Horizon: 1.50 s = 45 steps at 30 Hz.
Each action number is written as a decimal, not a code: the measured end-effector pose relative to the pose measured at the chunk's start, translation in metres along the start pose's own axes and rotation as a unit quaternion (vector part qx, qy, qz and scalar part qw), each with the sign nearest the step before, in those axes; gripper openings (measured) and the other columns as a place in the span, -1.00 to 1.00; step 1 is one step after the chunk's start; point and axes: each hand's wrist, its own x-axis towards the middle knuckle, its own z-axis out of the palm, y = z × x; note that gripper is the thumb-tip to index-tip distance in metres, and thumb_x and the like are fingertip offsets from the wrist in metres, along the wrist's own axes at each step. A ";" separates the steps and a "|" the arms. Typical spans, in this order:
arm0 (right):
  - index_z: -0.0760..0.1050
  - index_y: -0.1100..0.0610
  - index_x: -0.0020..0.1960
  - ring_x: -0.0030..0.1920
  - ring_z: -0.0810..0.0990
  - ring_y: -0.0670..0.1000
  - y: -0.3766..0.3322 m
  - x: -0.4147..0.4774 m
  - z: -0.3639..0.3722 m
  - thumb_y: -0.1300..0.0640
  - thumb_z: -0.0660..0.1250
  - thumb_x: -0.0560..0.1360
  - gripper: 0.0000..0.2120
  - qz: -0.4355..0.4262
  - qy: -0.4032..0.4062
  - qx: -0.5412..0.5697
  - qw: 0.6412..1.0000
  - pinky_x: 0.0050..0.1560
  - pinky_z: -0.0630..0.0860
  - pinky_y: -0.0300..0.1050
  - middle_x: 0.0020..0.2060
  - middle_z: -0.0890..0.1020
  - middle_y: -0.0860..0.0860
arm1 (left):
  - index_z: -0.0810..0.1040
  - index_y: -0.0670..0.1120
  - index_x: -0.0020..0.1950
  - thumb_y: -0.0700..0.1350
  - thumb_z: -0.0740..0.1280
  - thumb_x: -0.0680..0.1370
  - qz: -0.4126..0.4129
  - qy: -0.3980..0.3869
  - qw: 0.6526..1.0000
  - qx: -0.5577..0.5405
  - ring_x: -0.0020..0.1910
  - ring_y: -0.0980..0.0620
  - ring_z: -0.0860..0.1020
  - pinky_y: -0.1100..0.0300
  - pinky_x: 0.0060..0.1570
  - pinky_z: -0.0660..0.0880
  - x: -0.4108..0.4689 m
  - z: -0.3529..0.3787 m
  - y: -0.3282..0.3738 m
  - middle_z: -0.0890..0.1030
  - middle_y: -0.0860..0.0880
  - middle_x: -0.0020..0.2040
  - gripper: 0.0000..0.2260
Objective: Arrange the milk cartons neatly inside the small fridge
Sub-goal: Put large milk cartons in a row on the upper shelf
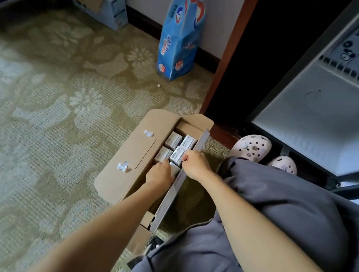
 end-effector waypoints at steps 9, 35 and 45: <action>0.43 0.21 0.25 0.30 0.37 0.11 0.006 0.026 0.003 0.29 0.16 0.55 -0.72 -0.051 0.074 -0.031 0.995 0.23 0.38 -0.06 0.29 0.43 0.11 | 0.42 -0.22 0.21 -0.22 0.33 0.51 0.005 0.004 1.000 0.022 0.08 -0.12 0.55 0.09 -0.05 0.52 0.008 0.000 -0.004 0.54 -0.16 0.14 -0.71; 0.43 0.23 0.19 0.31 0.34 0.12 -0.012 0.023 0.023 -0.18 0.34 0.40 -0.43 -0.061 0.118 -0.214 0.968 0.38 0.14 0.05 0.23 0.47 0.12 | 0.41 -0.26 0.14 -0.20 0.35 0.50 -0.030 0.010 1.000 0.004 0.08 -0.17 0.53 0.08 -0.08 0.49 -0.012 0.001 -0.044 0.52 -0.20 0.13 -0.73; 0.38 0.22 0.15 0.15 0.52 0.18 -0.044 -0.041 -0.062 -0.11 0.43 0.33 -0.45 -0.034 0.194 0.003 0.981 0.00 0.49 -0.03 0.15 0.53 0.17 | 0.52 -0.27 0.07 -0.18 0.39 0.40 0.074 0.139 0.987 -0.012 0.00 -0.16 0.52 0.06 -0.08 0.44 -0.039 -0.093 0.004 0.53 -0.18 0.07 -0.71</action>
